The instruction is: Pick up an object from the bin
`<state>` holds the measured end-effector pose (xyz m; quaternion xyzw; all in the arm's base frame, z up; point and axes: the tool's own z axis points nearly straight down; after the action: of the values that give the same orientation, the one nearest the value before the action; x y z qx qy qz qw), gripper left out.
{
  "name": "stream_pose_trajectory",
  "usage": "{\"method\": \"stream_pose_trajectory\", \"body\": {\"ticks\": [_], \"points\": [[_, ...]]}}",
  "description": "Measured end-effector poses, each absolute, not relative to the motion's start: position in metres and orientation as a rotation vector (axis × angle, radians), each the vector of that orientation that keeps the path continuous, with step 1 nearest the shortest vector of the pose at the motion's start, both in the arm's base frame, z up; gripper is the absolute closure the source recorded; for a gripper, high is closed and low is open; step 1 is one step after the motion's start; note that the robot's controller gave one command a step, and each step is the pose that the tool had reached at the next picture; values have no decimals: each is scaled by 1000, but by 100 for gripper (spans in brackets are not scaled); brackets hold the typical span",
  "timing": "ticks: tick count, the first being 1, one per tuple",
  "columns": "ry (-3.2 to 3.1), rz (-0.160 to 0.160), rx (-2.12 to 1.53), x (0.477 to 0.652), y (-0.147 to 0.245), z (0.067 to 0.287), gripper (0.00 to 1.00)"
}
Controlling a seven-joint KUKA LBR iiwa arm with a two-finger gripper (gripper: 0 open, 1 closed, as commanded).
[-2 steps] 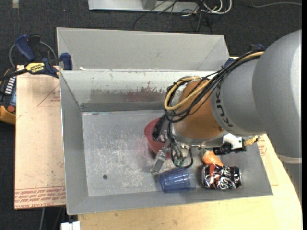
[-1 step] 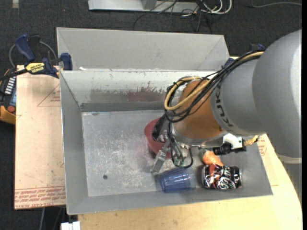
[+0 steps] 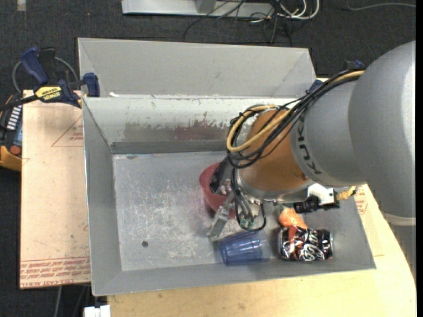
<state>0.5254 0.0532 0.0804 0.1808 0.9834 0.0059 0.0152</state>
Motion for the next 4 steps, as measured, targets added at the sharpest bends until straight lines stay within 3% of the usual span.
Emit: {"method": "stream_pose_trajectory", "body": {"ticks": [4], "points": [[3065, 13, 561, 522, 53, 117, 100]]}}
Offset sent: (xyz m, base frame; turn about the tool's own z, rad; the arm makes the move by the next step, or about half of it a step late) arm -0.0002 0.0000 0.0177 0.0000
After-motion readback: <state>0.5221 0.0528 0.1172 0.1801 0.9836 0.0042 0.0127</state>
